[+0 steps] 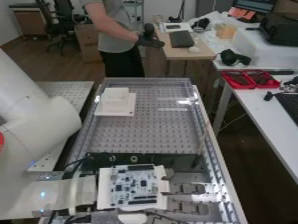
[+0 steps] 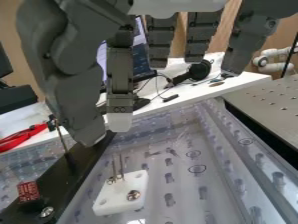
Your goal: Grab the paper clip and place it in the clear container
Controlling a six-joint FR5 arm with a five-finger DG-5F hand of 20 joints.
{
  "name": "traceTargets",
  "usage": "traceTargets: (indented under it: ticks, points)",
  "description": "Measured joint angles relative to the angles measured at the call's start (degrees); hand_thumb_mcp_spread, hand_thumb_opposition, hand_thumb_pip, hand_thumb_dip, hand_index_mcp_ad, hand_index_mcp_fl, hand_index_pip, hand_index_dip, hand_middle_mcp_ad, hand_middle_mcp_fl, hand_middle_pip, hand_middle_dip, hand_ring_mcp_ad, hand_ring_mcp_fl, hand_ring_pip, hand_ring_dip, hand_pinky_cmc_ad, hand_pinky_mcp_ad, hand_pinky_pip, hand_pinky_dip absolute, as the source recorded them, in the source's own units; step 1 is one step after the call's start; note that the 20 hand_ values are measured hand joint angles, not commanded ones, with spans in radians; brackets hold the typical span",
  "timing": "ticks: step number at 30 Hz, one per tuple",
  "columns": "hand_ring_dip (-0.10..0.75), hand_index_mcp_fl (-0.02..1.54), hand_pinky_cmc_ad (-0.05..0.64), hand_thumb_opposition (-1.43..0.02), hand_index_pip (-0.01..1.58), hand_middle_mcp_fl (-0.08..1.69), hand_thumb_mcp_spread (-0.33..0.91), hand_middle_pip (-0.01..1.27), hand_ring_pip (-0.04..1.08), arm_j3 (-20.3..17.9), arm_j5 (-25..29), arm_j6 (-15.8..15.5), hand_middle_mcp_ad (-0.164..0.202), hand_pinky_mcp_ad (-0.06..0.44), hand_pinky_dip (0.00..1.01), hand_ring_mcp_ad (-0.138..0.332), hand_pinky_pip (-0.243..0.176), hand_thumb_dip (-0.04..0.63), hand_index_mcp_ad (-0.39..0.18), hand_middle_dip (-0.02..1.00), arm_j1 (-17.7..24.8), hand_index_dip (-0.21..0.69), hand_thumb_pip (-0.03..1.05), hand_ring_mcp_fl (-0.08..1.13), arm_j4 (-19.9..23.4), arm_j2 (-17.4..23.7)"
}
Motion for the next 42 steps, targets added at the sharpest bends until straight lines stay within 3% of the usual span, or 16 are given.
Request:
traceTargets:
  ticks: [15, 22, 42]
  points:
    - [0.101, 0.36, 0.328, -0.83, 1.48, 0.04, 0.45, 0.12, 0.09, 0.3, -0.1, -2.7, 0.035, 0.279, 0.32, 0.129, -0.089, 0.220, -0.188, 0.18, 0.0, 0.021, 0.61, 0.00, 0.1, -1.0]
    - [0.099, 0.39, 0.330, -0.86, 1.53, 0.04, 0.48, 0.12, 0.08, -1.1, -0.7, -4.8, 0.033, 0.279, 0.30, 0.129, -0.075, 0.220, -0.199, 0.18, 0.1, 0.021, 0.61, 0.00, 2.4, -0.4]
    - [0.101, 0.39, 0.332, -0.86, 1.51, 0.04, 0.48, 0.12, 0.08, -0.5, -1.1, -5.5, 0.037, 0.279, 0.30, 0.129, -0.075, 0.223, -0.206, 0.18, 0.3, 0.035, 0.61, 0.00, 2.6, -0.9]
